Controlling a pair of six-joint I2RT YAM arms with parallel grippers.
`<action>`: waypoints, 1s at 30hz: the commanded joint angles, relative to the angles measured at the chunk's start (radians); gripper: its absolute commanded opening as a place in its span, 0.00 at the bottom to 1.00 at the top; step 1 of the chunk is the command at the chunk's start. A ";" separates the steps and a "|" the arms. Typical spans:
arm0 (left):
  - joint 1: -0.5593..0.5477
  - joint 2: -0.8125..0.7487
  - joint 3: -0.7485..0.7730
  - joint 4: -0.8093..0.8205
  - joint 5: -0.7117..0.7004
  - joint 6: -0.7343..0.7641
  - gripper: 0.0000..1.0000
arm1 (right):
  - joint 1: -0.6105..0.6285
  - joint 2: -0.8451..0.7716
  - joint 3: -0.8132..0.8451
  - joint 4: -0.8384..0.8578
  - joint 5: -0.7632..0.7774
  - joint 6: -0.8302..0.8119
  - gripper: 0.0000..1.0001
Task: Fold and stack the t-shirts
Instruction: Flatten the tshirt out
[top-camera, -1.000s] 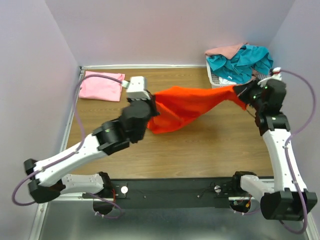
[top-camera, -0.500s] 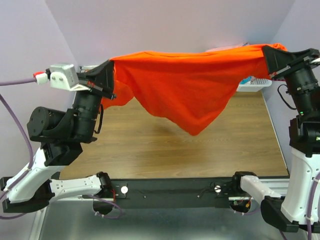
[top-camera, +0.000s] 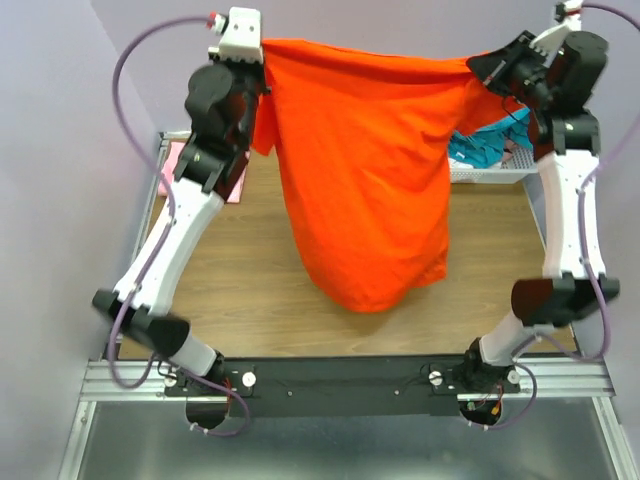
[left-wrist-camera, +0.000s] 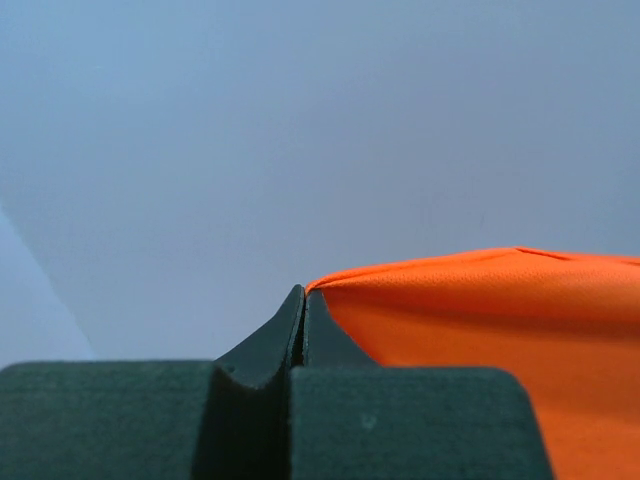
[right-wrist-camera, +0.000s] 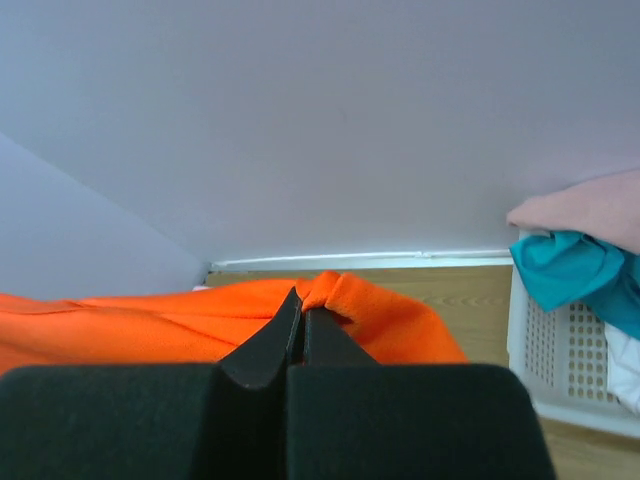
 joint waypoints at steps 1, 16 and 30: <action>0.135 0.152 0.261 -0.035 0.214 -0.023 0.00 | -0.011 0.127 0.160 0.008 -0.055 -0.042 0.00; 0.179 -0.075 -0.058 0.081 0.168 0.064 0.00 | -0.005 0.058 -0.030 0.040 -0.150 -0.051 0.01; -0.075 -0.445 -1.060 0.028 0.133 -0.667 0.00 | -0.005 -0.309 -1.244 0.222 -0.084 0.013 0.01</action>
